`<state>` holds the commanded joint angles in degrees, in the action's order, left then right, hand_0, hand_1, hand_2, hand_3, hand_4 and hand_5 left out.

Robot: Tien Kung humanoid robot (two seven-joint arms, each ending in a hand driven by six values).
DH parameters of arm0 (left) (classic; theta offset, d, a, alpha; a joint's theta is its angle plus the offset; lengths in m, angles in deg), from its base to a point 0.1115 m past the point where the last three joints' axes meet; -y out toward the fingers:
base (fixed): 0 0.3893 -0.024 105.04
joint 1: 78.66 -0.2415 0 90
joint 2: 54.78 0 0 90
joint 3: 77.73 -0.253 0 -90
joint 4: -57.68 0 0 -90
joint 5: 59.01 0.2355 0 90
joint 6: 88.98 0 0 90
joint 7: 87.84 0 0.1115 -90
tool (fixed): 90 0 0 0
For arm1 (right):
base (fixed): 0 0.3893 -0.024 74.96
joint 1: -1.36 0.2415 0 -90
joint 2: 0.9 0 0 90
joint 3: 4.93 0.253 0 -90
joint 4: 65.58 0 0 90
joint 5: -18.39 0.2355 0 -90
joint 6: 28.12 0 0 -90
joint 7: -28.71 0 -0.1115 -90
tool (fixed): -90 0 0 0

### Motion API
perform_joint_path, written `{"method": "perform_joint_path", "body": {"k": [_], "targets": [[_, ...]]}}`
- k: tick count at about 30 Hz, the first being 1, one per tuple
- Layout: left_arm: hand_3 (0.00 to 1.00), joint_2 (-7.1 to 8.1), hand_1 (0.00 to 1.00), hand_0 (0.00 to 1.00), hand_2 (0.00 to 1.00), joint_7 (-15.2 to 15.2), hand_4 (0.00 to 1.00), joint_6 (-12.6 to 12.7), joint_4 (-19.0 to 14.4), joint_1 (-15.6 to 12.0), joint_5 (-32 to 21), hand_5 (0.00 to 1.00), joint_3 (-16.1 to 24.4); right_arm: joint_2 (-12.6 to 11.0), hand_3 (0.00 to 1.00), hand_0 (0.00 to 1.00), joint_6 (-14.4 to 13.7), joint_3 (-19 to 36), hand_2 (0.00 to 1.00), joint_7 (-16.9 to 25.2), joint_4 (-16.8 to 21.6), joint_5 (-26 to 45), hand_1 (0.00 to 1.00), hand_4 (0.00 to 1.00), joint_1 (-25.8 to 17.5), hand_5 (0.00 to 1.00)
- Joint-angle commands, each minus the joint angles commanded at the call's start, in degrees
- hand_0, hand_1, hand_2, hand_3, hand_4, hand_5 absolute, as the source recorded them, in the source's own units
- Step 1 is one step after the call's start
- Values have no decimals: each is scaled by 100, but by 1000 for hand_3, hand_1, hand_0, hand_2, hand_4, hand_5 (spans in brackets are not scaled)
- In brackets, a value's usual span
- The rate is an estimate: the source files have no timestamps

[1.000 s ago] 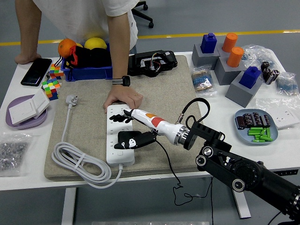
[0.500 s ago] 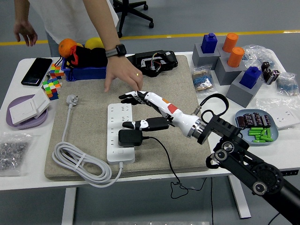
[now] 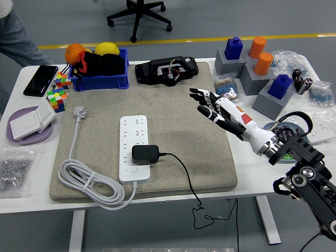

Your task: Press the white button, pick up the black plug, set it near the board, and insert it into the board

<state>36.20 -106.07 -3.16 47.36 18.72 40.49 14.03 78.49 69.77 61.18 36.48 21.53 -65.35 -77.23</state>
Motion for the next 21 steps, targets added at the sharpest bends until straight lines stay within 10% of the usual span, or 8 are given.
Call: {"method": "perform_joint_path", "body": {"k": [16,17,21], "targets": [[674,-32,669,703,618,16,469,-46,0,-104,492,196,312,383,911,950,-273,1759,899,621,817,172,922,998,-1609,978],[675,-29,670,703,619,12,478,-49,0,-111,507,192,331,380,803,869,-285,1795,819,662,824,163,865,908,-1638,586],[675,-28,670,703,619,16,478,-60,0,-110,630,192,385,435,803,869,-330,2023,819,779,855,158,865,908,-1747,586]]}}
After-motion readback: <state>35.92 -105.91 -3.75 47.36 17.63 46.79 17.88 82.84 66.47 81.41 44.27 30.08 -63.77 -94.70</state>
